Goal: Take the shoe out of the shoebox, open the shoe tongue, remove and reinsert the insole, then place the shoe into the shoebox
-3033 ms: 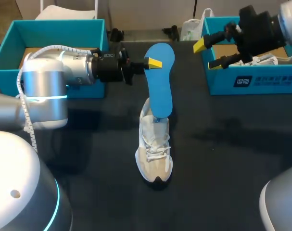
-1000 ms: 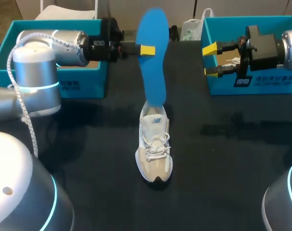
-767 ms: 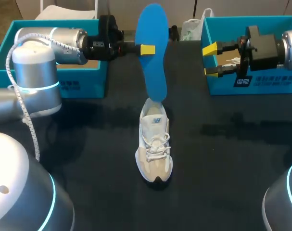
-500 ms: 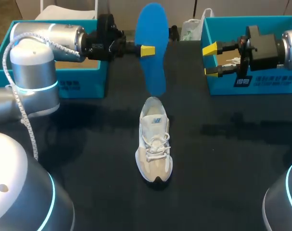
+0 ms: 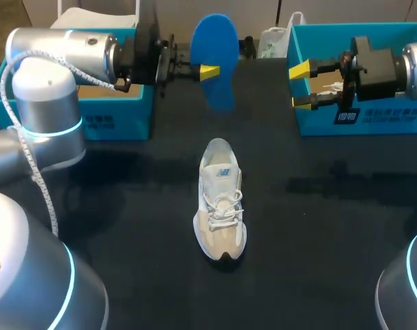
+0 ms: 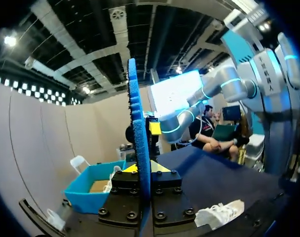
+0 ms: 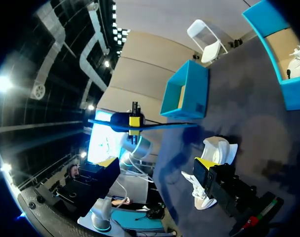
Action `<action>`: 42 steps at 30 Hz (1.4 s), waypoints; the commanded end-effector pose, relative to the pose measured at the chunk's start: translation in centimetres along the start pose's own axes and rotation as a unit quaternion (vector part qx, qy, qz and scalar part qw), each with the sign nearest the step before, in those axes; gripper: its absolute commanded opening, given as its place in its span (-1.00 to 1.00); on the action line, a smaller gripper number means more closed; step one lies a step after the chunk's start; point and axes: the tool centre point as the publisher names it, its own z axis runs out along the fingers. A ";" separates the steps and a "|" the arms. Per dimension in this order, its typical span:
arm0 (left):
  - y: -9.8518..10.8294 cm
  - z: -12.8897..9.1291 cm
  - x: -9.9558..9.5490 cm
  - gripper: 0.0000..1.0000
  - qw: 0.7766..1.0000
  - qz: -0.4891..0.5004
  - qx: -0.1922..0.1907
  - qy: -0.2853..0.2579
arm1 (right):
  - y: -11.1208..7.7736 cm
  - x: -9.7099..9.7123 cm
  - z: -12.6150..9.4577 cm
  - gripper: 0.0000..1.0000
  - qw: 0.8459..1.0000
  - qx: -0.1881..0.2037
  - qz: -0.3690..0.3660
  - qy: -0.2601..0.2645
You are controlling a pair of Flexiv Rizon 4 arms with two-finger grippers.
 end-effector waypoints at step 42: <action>-0.1 -0.1 -0.2 -1.00 0.864 0.503 0.005 -0.012 | 0.0 0.0 0.1 1.00 1.000 -0.001 0.001 -0.001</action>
